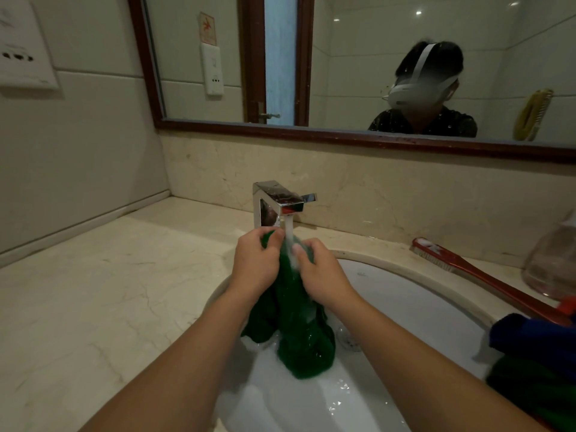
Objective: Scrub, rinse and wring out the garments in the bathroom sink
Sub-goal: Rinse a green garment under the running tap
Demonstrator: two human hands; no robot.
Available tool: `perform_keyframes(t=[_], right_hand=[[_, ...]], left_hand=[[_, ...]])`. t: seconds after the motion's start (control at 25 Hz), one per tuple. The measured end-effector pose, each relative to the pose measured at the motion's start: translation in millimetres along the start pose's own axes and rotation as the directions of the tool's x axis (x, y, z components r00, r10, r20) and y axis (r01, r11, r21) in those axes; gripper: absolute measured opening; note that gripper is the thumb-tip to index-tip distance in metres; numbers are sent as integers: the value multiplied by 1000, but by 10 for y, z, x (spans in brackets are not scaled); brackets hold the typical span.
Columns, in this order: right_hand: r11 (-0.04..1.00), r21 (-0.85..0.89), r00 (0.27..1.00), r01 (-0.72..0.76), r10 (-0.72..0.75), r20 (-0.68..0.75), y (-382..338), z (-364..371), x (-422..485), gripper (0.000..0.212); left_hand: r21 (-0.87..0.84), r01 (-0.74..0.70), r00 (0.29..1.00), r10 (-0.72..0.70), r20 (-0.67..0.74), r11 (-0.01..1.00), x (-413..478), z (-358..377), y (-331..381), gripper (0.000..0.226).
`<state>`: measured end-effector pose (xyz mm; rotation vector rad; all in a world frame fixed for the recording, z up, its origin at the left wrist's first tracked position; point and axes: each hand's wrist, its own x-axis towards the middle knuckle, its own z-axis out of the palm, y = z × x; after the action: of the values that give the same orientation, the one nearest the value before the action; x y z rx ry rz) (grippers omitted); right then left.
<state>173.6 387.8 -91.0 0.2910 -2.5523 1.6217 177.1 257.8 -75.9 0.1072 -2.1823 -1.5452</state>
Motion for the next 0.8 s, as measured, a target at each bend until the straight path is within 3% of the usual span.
perform_keyframes(t=[0.2,0.28,0.36,0.48,0.56,0.64,0.72,0.8], right_hand=[[971,-221,970,90,-136,-200,21,40,51,26],[987,-137,980,88,-111,-168,-11,63,40,26],[999,-3,996,51,-51,-72,-27,137,9,36],[999,0,998,33,-33,-46,21,169,-26,43],[999,-13,993,50,-52,-106,62,114,8,30],[997,39,990,62,-56,-133,33,45,18,25],[994,96,991,43,-30,-131,-18,10,17,27],[988,157,992,10,9,-122,-69,-3,24,33]], left_hand=[[46,-27,999,29,-36,999,-5,14,20,20],[-52,86,996,-88,-29,995,-12,16,35,21],[-190,239,970,-224,97,952,-39,49,62,30],[-240,269,936,-195,292,933,-101,79,41,33],[-164,175,943,-118,311,971,-92,60,8,35],[75,-64,963,42,267,995,-50,24,-36,36],[248,-220,961,166,221,944,-32,0,-51,30],[291,-266,960,225,167,919,-41,-13,-31,18]])
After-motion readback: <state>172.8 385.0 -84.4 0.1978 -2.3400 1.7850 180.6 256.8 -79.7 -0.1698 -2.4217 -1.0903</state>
